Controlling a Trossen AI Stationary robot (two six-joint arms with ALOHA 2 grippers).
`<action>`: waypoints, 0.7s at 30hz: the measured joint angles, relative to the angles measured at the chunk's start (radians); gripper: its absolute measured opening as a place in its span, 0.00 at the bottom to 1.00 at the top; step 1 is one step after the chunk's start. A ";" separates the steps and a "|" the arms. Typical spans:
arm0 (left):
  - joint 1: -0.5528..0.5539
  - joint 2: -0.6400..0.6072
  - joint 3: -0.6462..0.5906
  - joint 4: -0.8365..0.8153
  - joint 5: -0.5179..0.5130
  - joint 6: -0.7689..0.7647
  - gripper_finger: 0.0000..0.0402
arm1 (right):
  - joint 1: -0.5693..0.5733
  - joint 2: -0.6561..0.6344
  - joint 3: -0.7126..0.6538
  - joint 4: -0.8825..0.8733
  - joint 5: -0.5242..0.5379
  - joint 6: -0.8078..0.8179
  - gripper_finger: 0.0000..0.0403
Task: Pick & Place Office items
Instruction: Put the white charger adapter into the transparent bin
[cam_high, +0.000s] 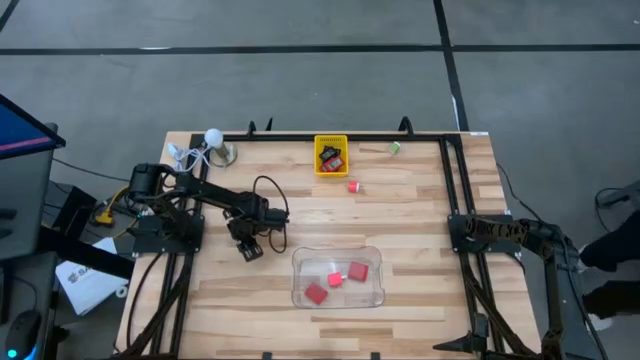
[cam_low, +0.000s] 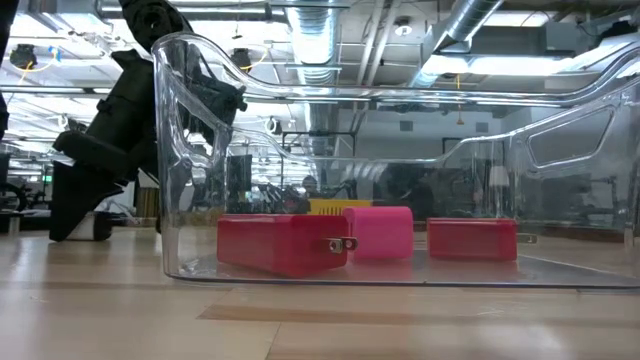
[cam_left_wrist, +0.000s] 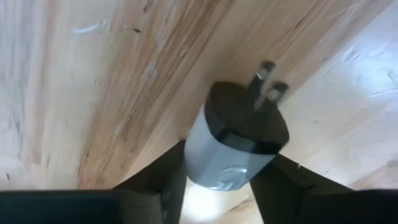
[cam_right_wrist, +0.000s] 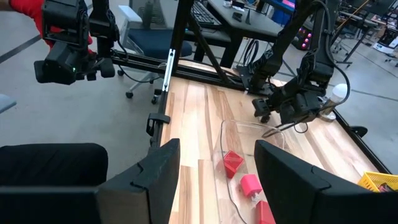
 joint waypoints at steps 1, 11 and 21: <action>0.000 0.000 0.001 0.001 0.002 0.000 0.35 | 0.000 0.000 0.000 0.000 0.000 0.000 0.50; 0.000 -0.041 0.023 0.086 -0.077 -0.042 0.49 | 0.000 0.000 0.000 0.000 0.000 0.000 0.50; 0.014 -0.108 0.023 0.153 -0.163 -0.061 0.71 | 0.000 0.000 0.000 -0.001 0.000 0.000 0.50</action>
